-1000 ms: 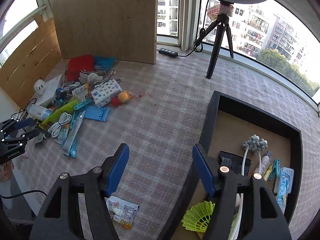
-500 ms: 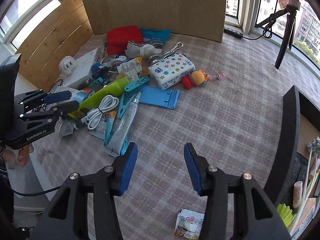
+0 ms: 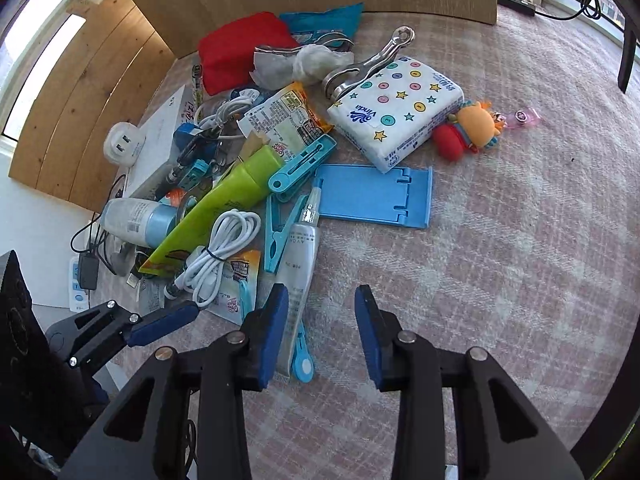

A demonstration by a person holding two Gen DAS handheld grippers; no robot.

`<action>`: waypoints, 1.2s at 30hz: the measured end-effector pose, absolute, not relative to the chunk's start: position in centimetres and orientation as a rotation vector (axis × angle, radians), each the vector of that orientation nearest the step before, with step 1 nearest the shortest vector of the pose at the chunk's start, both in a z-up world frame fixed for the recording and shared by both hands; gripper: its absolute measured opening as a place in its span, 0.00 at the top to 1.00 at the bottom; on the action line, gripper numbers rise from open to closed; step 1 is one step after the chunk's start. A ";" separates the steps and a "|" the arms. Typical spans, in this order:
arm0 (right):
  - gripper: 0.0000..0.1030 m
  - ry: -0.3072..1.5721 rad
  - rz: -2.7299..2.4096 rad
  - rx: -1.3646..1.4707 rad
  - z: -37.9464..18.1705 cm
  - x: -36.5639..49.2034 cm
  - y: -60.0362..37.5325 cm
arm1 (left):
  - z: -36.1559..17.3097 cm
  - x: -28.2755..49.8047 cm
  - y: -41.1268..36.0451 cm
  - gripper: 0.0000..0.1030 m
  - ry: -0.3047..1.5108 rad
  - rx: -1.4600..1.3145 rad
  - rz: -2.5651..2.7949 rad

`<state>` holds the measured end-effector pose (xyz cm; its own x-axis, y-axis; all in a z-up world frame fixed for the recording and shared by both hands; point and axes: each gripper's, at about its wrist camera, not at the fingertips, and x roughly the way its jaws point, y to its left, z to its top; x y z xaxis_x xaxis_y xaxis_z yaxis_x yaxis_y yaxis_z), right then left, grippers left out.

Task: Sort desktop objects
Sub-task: 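Grasp the blue clothespin with the left tool while the right tool grasps the silver tube, then carry the blue clothespin and silver tube into the tray and open both tools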

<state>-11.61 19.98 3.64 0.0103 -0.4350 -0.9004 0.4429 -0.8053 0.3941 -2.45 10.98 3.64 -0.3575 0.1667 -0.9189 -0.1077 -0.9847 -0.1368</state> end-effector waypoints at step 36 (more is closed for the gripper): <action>0.92 -0.243 -2.001 1.601 7.2 -12.3 28.9 | 7.4 -3.5 12.9 0.90 -0.265 -1.533 2.452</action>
<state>-12.27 28.92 7.18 -0.1304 -0.5264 -0.8402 0.3097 -0.8267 0.4698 -3.47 12.94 7.39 -0.4224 0.2936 -0.8576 -0.1036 -0.9555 -0.2761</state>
